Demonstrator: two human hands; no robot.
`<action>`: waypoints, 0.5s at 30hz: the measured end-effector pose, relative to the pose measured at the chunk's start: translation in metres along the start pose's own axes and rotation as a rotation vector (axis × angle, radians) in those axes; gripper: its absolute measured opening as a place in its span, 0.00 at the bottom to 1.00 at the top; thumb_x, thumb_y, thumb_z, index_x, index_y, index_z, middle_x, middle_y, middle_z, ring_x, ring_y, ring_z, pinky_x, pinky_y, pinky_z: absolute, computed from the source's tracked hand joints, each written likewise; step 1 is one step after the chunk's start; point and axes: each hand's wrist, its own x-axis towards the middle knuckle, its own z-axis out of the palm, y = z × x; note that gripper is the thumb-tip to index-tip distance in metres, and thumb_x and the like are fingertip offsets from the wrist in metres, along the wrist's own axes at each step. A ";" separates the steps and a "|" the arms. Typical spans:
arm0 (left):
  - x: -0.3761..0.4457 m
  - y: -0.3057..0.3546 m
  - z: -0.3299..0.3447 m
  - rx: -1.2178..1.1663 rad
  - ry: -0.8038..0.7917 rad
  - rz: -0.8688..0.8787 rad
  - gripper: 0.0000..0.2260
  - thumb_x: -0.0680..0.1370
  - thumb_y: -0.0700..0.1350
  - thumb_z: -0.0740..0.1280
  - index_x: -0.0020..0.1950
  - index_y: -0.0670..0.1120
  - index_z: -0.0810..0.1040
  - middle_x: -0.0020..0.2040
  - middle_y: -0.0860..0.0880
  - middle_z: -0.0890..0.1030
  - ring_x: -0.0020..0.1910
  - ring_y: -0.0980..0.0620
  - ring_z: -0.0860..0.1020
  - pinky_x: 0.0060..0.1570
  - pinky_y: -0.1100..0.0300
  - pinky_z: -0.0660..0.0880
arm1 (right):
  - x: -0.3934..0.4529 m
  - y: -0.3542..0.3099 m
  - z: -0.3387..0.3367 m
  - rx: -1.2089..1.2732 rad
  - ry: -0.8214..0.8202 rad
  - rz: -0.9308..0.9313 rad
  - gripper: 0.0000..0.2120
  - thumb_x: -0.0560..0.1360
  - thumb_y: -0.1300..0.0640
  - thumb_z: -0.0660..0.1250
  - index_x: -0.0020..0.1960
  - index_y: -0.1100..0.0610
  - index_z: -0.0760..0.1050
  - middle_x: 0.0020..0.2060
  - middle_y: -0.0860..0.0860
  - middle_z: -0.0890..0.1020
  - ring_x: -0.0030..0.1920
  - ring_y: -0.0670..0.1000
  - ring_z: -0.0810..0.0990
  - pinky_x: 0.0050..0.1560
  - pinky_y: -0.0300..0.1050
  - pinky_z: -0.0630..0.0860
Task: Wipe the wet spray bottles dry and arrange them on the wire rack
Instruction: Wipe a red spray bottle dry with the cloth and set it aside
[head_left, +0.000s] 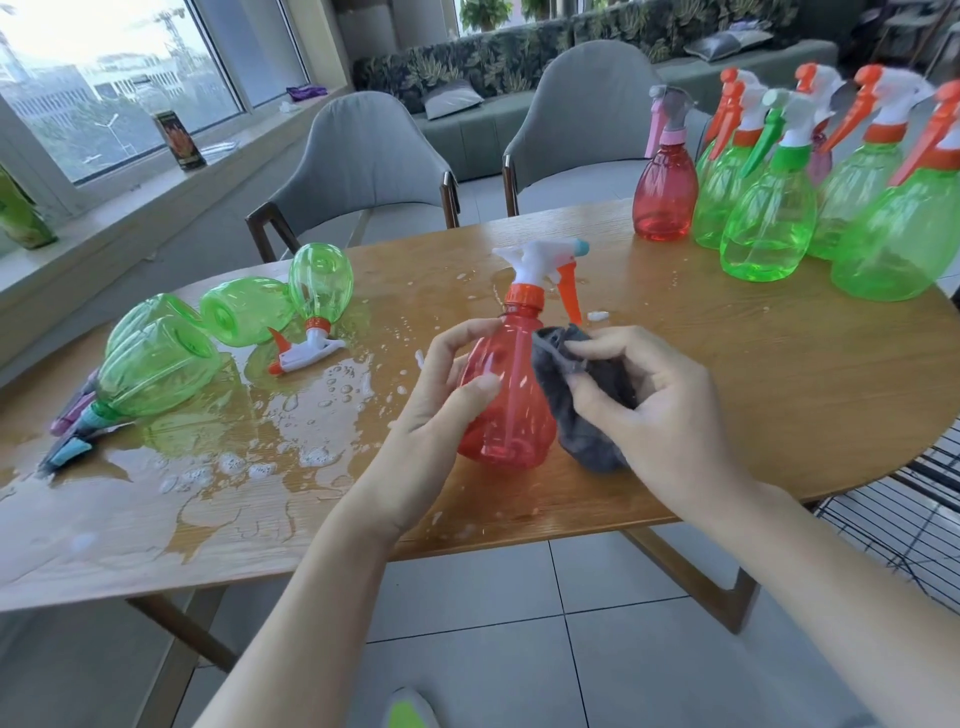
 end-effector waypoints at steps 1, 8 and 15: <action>0.000 0.000 0.002 0.004 0.010 0.004 0.17 0.84 0.52 0.66 0.72 0.61 0.72 0.69 0.44 0.80 0.66 0.35 0.80 0.65 0.37 0.80 | -0.003 0.000 0.000 0.009 -0.025 -0.004 0.08 0.75 0.60 0.73 0.54 0.53 0.83 0.53 0.48 0.85 0.57 0.51 0.84 0.58 0.59 0.81; 0.002 -0.001 0.000 -0.041 -0.009 -0.008 0.17 0.82 0.50 0.71 0.70 0.62 0.76 0.70 0.44 0.80 0.68 0.39 0.80 0.69 0.36 0.76 | 0.004 -0.007 -0.005 -0.030 0.017 -0.065 0.07 0.77 0.60 0.72 0.55 0.54 0.83 0.51 0.48 0.84 0.55 0.50 0.83 0.60 0.54 0.79; 0.006 -0.005 0.007 -0.134 0.128 -0.002 0.17 0.83 0.50 0.66 0.72 0.56 0.74 0.65 0.46 0.84 0.62 0.42 0.83 0.61 0.45 0.80 | -0.015 -0.007 -0.003 -0.222 -0.168 -0.291 0.08 0.76 0.59 0.71 0.53 0.59 0.85 0.52 0.52 0.83 0.53 0.49 0.82 0.53 0.40 0.79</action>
